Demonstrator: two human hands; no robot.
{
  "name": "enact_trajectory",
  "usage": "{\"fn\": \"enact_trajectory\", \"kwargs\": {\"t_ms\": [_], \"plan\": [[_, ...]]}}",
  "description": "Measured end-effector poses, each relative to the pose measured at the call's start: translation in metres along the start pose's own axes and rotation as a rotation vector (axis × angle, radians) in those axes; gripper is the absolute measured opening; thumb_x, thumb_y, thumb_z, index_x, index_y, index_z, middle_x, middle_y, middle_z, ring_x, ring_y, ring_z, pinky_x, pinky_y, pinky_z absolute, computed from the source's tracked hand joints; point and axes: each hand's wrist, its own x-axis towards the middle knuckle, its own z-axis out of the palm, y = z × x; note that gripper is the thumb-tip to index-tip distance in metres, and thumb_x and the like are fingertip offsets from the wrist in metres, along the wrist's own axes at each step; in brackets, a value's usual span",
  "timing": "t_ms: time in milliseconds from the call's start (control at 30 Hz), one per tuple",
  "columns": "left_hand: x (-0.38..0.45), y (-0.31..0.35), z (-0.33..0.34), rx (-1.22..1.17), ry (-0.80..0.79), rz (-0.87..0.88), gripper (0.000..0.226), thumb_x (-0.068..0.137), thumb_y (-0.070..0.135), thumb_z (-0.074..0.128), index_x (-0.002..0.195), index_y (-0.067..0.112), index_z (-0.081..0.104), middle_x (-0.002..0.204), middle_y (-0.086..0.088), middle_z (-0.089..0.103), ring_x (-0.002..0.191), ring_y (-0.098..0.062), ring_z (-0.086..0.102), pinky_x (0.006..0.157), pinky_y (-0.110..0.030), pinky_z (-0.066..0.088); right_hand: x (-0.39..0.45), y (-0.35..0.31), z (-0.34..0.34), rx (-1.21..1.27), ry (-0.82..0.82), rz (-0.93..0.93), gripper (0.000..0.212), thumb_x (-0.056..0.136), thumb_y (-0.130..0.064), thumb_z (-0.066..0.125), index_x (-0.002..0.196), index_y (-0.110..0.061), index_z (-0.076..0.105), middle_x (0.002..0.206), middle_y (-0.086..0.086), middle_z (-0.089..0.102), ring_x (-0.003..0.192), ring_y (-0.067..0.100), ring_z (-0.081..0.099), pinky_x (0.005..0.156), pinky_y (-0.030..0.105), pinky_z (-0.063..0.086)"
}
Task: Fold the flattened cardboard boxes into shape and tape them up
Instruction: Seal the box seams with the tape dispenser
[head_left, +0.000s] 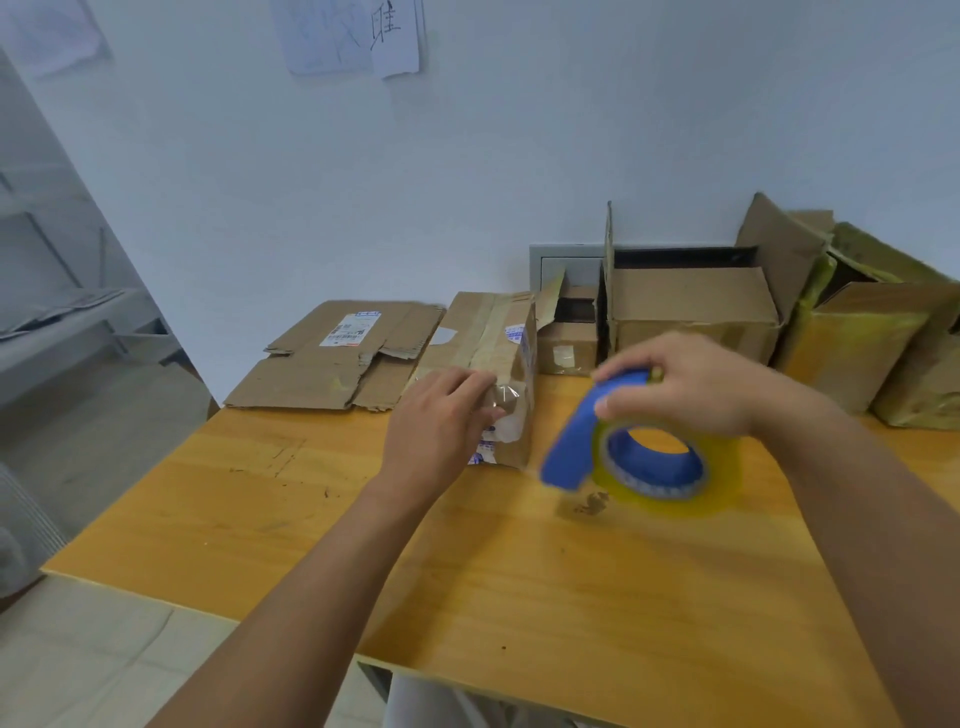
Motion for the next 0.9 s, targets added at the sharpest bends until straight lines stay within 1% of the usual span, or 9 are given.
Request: {"fn": "enact_trajectory", "kwargs": {"t_ms": [67, 167, 233, 333, 433, 567, 633, 767, 900], "plan": [[0.002, -0.002, 0.0, -0.009, -0.019, 0.006, 0.029, 0.084, 0.027, 0.078, 0.108, 0.012, 0.07, 0.097, -0.002, 0.07, 0.084, -0.023, 0.063, 0.066, -0.027, 0.04, -0.012, 0.012, 0.018, -0.035, 0.033, 0.033, 0.028, 0.075, -0.06, 0.07, 0.1, -0.051, 0.065, 0.107, -0.023, 0.063, 0.092, 0.0, 0.061, 0.074, 0.021, 0.047], [0.004, 0.0, -0.001, 0.012, -0.085, -0.027, 0.035, 0.085, 0.033, 0.075, 0.114, 0.015, 0.067, 0.103, -0.001, 0.067, 0.091, -0.023, 0.062, 0.072, -0.032, 0.045, -0.024, 0.03, 0.027, 0.19, 0.377, 0.04, 0.041, 0.066, -0.067, 0.064, 0.104, -0.051, 0.065, 0.112, -0.025, 0.062, 0.1, 0.0, 0.06, 0.077, 0.018, 0.044], [0.002, 0.004, -0.003, 0.008, -0.13, -0.047, 0.041, 0.083, 0.043, 0.069, 0.115, 0.017, 0.065, 0.103, 0.001, 0.062, 0.092, -0.02, 0.057, 0.076, -0.031, 0.043, -0.024, 0.039, 0.031, 0.196, 0.449, 0.075, 0.048, 0.067, -0.068, 0.065, 0.111, -0.048, 0.064, 0.113, -0.02, 0.062, 0.1, 0.007, 0.06, 0.077, 0.022, 0.046], [0.005, 0.012, -0.006, -0.085, -0.129, -0.166, 0.051, 0.082, 0.06, 0.049, 0.106, 0.018, 0.065, 0.095, 0.005, 0.057, 0.087, -0.017, 0.051, 0.073, -0.033, 0.043, -0.016, 0.045, 0.047, 0.203, 0.575, 0.106, 0.048, 0.073, -0.06, 0.068, 0.118, -0.042, 0.063, 0.114, -0.014, 0.06, 0.098, 0.01, 0.057, 0.074, 0.02, 0.044], [0.018, 0.022, -0.003, -0.114, -0.11, -0.351, 0.053, 0.09, 0.068, 0.044, 0.089, 0.019, 0.066, 0.086, 0.007, 0.057, 0.08, -0.015, 0.052, 0.069, -0.035, 0.044, -0.002, 0.042, 0.064, 0.277, 0.712, 0.126, 0.051, 0.073, -0.059, 0.065, 0.12, -0.04, 0.06, 0.11, -0.021, 0.058, 0.097, -0.003, 0.056, 0.07, 0.012, 0.041], [0.029, 0.033, 0.005, -0.019, -0.048, -0.397, 0.035, 0.091, 0.05, 0.057, 0.075, 0.019, 0.055, 0.073, 0.007, 0.048, 0.071, -0.017, 0.048, 0.065, -0.033, 0.033, 0.014, 0.036, 0.09, 0.33, 0.79, 0.113, 0.056, 0.077, -0.059, 0.064, 0.126, -0.034, 0.059, 0.107, -0.023, 0.055, 0.098, -0.019, 0.051, 0.067, 0.007, 0.044], [0.025, 0.035, 0.01, 0.027, -0.039, -0.378, 0.027, 0.089, 0.042, 0.062, 0.078, 0.018, 0.053, 0.076, 0.005, 0.048, 0.074, -0.018, 0.047, 0.069, -0.034, 0.036, 0.019, 0.036, 0.103, 0.333, 0.815, 0.122, 0.06, 0.077, -0.059, 0.064, 0.13, -0.031, 0.058, 0.108, -0.019, 0.054, 0.097, -0.012, 0.054, 0.069, 0.009, 0.045], [0.011, 0.029, 0.019, 0.04, 0.049, -0.268, 0.025, 0.085, 0.033, 0.07, 0.081, 0.013, 0.058, 0.079, -0.001, 0.053, 0.074, -0.022, 0.048, 0.07, -0.036, 0.041, 0.021, 0.038, 0.118, 0.364, 0.87, 0.138, 0.061, 0.08, -0.054, 0.065, 0.133, -0.027, 0.056, 0.115, -0.012, 0.056, 0.099, 0.009, 0.057, 0.08, 0.031, 0.053], [0.011, 0.031, 0.026, 0.076, 0.087, -0.25, 0.025, 0.088, 0.032, 0.07, 0.082, 0.009, 0.061, 0.079, -0.006, 0.057, 0.074, -0.026, 0.051, 0.07, -0.04, 0.043, 0.02, 0.039, 0.122, 0.387, 0.904, 0.124, 0.061, 0.081, -0.052, 0.066, 0.135, -0.023, 0.056, 0.12, -0.01, 0.056, 0.108, 0.011, 0.056, 0.088, 0.031, 0.051]]}}
